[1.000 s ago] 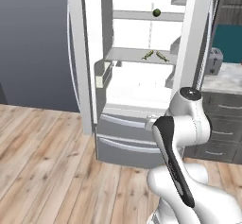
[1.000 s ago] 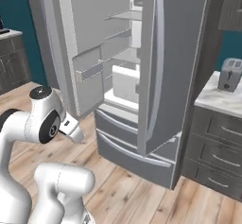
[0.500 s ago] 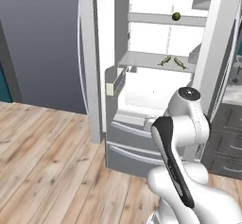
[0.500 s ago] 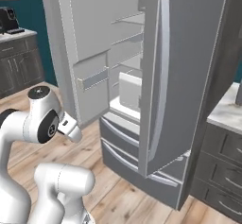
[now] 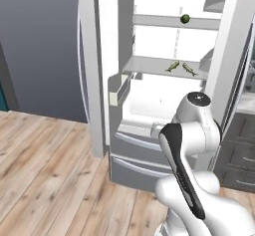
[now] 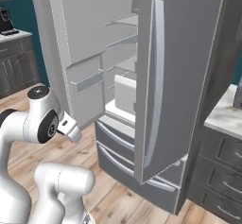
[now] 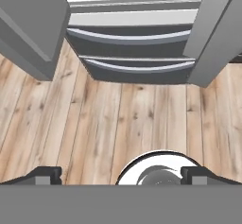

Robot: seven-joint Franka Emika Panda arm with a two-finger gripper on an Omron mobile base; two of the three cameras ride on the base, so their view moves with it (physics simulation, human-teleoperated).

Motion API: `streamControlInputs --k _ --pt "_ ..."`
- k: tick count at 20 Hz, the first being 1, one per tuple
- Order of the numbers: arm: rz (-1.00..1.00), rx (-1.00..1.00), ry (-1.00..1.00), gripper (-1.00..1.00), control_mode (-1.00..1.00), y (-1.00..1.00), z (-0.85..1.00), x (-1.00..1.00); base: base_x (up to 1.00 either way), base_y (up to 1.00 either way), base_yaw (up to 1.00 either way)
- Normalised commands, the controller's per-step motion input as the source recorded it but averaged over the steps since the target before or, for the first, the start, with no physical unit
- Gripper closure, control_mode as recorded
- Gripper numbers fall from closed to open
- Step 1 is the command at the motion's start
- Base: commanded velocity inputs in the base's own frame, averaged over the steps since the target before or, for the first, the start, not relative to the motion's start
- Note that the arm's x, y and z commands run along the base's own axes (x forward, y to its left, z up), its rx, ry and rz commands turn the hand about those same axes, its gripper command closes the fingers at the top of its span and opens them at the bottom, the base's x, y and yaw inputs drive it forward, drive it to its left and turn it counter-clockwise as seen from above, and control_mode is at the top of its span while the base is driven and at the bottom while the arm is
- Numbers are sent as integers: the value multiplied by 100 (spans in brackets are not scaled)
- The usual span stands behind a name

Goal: Gather the potato and avocado from the fridge and place them on a tray on the dining counter. Then gather the fishs from the fridge and place them on the other tray.

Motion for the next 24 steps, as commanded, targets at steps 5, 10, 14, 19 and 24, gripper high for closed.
streamControlInputs --k 5,10,14,19,24 --pt "0 0 0 -100 100 0 0 0 39 42 -18" --pt "0 0 0 -100 100 0 0 0 39 20 -17" --pt "0 0 0 -100 100 0 0 0 26 10 -23" --pt "0 0 0 -100 100 0 0 0 32 12 -25" --pt "0 0 0 -100 100 0 0 0 38 11 -22"
